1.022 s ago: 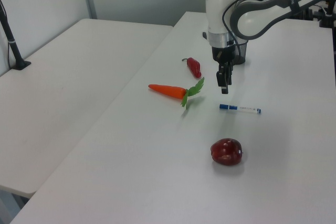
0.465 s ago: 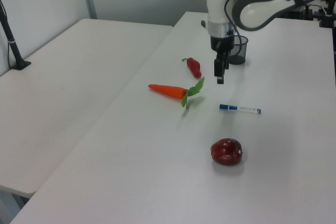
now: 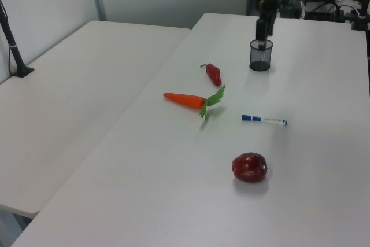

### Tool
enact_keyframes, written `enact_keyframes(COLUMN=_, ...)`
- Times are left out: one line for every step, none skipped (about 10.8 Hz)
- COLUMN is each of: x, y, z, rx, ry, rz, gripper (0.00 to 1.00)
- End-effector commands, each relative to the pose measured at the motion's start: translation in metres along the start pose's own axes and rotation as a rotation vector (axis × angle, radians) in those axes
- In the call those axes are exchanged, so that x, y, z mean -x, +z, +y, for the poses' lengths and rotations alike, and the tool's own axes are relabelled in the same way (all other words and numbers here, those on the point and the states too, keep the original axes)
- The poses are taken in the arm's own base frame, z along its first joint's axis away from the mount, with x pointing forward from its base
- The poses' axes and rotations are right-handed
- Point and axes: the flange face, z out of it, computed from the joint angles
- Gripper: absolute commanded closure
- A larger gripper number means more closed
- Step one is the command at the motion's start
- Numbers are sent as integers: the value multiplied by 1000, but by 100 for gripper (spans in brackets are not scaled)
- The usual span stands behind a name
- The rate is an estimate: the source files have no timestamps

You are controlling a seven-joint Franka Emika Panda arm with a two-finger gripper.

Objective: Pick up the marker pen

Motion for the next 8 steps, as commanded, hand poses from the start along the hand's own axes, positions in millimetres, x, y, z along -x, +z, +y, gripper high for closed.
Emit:
enact_keyframes(x=34, y=-34, z=39, rx=4, ry=-3, rz=-11, gripper=0)
enact_keyframes(x=41, y=-46, z=47, rx=-1, ry=-2, rz=-8, gripper=0)
enact_keyframes(x=44, y=-49, z=50, rx=-2, ry=5, rz=-16, gripper=0)
enact_keyframes(x=44, y=-52, z=52, rx=-2, ry=9, rz=-12, gripper=0)
enact_keyframes(x=43, y=-58, z=57, rx=-3, ry=18, rz=-1, gripper=0)
enact_keyframes(x=43, y=-60, z=60, rx=-5, ry=24, rz=2, gripper=0)
enact_keyframes(x=43, y=-60, z=61, rx=-5, ry=27, rz=2, gripper=0)
enact_keyframes(x=43, y=-60, z=66, rx=-6, ry=36, rz=3, gripper=0)
